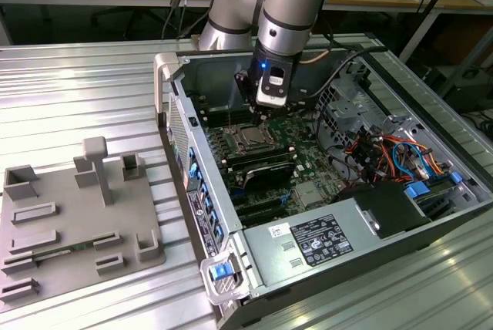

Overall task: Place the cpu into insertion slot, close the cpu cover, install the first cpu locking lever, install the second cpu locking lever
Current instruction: 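Install the first cpu locking lever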

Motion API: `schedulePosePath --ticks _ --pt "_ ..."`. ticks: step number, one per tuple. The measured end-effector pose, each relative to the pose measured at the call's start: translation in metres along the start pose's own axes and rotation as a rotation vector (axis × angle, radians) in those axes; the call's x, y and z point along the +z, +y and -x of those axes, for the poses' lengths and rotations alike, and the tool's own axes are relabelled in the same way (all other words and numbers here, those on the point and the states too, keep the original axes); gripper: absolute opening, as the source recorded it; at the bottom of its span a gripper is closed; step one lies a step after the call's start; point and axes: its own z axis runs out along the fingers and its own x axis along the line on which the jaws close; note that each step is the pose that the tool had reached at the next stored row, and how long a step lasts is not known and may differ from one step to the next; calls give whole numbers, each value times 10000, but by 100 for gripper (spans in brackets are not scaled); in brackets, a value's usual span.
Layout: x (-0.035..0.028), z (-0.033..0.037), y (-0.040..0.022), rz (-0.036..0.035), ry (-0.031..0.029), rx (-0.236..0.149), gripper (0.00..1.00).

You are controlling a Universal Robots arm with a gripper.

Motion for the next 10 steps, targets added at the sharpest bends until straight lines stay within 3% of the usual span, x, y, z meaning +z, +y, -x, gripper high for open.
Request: schedulePosePath --ticks 4,10 --pt "0 0 0 9 23 -1128 15" --pt "0 0 1 25 44 -2392 15"
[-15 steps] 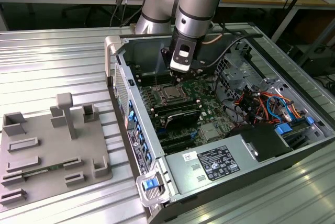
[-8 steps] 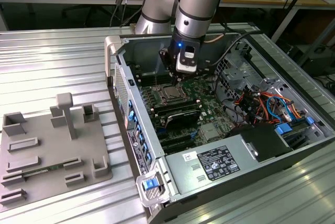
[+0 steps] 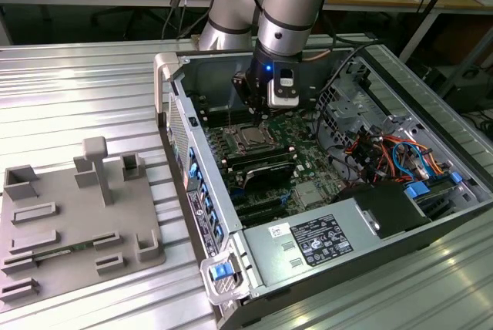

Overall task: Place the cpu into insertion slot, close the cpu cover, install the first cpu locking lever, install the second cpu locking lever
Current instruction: 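Install the first cpu locking lever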

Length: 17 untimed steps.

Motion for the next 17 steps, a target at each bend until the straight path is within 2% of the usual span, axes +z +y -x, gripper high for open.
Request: schedulePosePath --ticks 5,13,17 --pt "0 0 0 14 16 -1025 15" --pt "3 0 1 39 49 -2964 15" --pt "6 1 0 50 61 -3787 15"
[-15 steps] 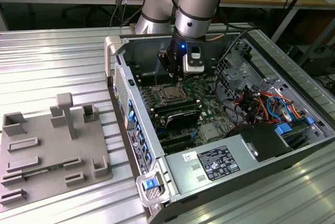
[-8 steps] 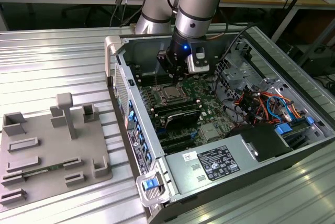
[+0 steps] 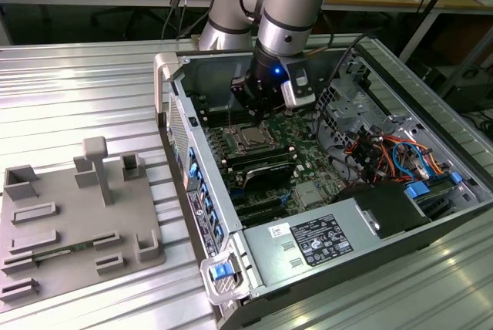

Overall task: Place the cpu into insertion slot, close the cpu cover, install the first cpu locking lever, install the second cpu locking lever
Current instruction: 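Install the first cpu locking lever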

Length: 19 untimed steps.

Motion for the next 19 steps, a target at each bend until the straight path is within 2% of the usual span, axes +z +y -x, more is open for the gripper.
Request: schedulePosePath --ticks 2,5,7,13,19 --pt "2 0 0 7 11 -682 15" --pt "4 0 0 19 22 -1438 15" --pt "4 -2 0 25 26 -1739 15" --pt "-12 -48 -19 27 29 -1822 15" --pt "-115 -52 -19 29 30 -1937 15"
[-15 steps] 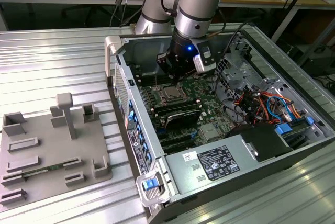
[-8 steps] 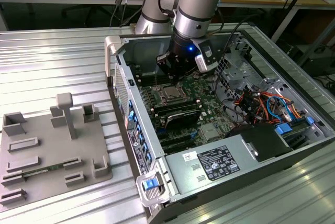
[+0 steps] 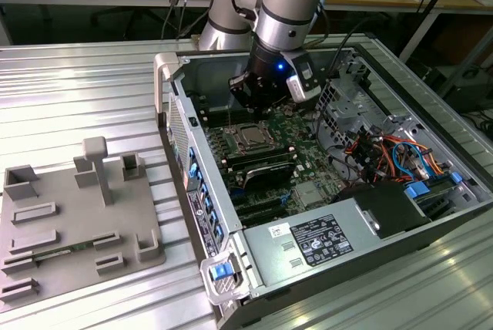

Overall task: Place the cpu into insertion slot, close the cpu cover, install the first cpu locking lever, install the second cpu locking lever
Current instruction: 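Install the first cpu locking lever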

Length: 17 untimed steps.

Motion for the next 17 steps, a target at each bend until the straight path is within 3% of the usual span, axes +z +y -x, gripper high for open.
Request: schedulePosePath --ticks 2,5,17 --pt "-1 0 0 5 3 -260 15" --pt "-2 0 0 13 14 -957 15" --pt "-2 0 0 13 15 -966 15"
